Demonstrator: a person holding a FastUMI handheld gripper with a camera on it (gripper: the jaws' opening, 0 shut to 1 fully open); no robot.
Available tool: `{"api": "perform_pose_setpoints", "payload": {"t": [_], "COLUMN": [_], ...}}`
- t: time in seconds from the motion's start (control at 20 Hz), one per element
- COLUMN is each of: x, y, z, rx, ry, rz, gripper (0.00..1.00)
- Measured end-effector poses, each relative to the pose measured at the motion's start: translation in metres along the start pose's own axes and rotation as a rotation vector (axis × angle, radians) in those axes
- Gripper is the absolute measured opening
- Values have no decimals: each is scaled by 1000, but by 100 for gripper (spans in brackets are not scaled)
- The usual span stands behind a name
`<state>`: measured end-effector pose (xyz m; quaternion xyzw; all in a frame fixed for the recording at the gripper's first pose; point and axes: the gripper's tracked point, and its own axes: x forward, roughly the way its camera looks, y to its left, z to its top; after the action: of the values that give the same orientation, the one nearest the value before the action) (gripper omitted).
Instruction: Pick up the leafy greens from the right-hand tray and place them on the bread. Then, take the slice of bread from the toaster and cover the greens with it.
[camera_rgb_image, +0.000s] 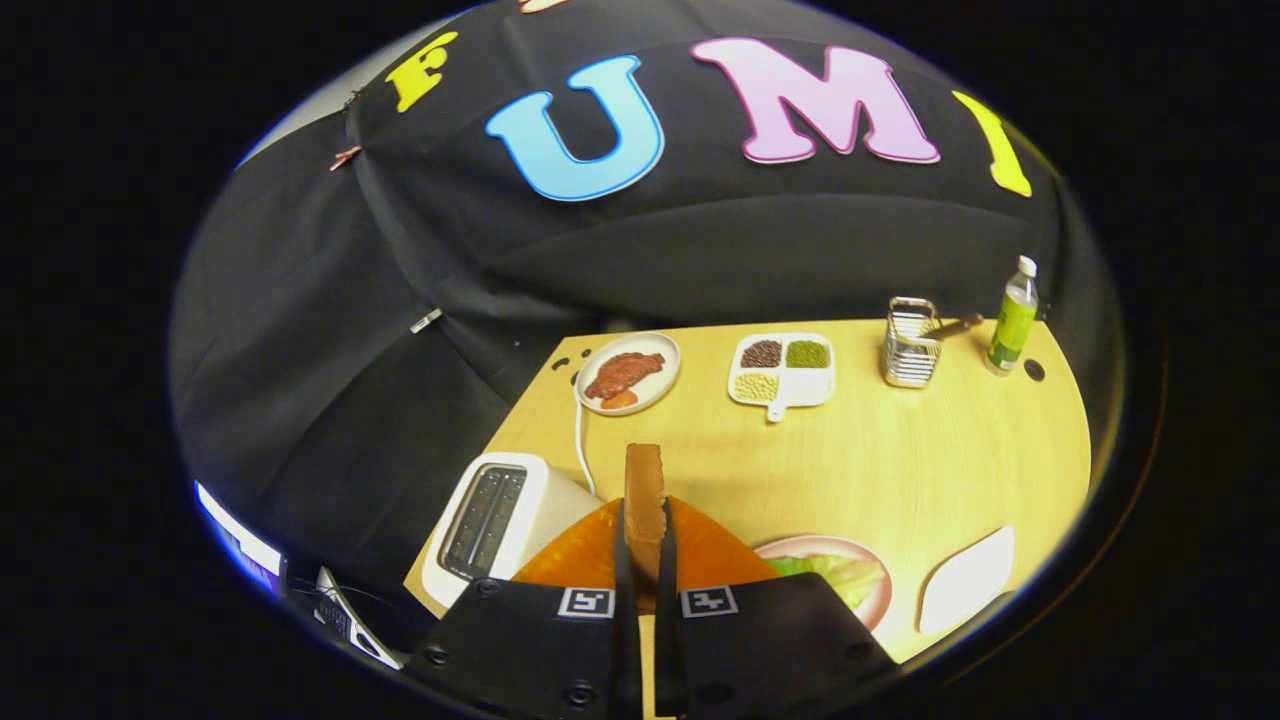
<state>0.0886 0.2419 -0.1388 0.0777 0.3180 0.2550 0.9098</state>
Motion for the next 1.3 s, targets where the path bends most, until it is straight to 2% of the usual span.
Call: {"api": "perform_pose_setpoints", "payload": {"t": [0.35,0.95,1.15,1.3], "x": [1,20,17,14], "y": [-53,-108,-133,-150], "z": [-42,-103,-109,-118], "rx": [117,222,236,238], "ry": [54,145,149,150], "rz": [-51,-100,-163,-213], "gripper": [10,10,19,35]}}
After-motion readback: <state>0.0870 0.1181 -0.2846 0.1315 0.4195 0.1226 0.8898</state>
